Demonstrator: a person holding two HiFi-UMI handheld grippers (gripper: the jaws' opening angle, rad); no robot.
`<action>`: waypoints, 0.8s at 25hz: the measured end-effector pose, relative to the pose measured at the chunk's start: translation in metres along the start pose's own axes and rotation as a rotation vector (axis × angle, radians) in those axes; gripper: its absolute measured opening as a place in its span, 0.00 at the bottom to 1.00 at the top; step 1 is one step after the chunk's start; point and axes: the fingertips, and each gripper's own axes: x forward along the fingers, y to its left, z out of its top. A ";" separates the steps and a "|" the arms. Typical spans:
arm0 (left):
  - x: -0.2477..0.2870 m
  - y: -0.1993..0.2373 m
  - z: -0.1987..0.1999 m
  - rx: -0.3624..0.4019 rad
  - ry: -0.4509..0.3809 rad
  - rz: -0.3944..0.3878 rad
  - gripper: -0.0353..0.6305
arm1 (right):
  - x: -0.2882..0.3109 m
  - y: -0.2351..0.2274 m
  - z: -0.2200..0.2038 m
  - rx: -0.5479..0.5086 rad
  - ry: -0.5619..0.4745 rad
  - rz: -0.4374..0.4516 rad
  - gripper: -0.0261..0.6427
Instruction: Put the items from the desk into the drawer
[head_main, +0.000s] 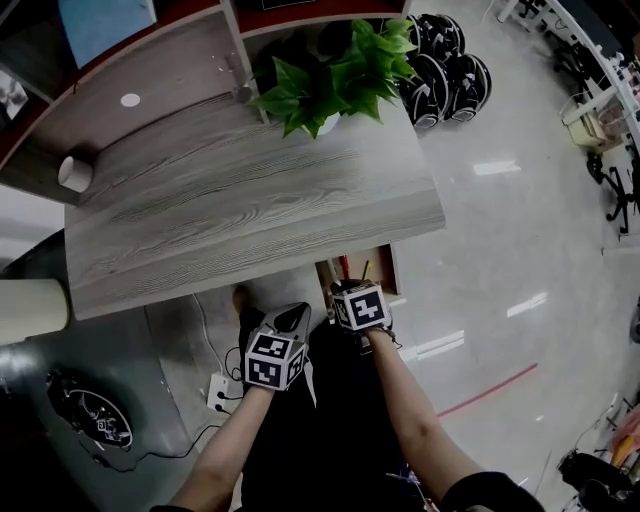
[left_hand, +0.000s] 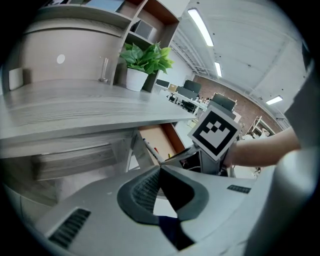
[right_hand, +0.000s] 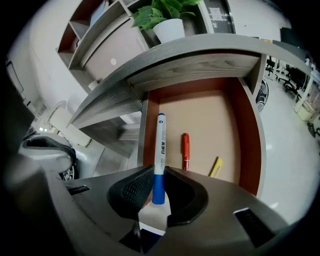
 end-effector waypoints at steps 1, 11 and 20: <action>0.000 0.001 -0.001 -0.005 0.001 0.001 0.08 | 0.000 0.000 0.002 -0.019 -0.002 -0.006 0.16; -0.003 0.007 -0.003 -0.014 0.011 0.000 0.08 | 0.007 0.004 0.000 -0.036 0.025 0.000 0.17; -0.008 0.012 0.003 -0.015 -0.006 0.007 0.08 | -0.005 0.010 -0.005 -0.005 0.004 0.024 0.21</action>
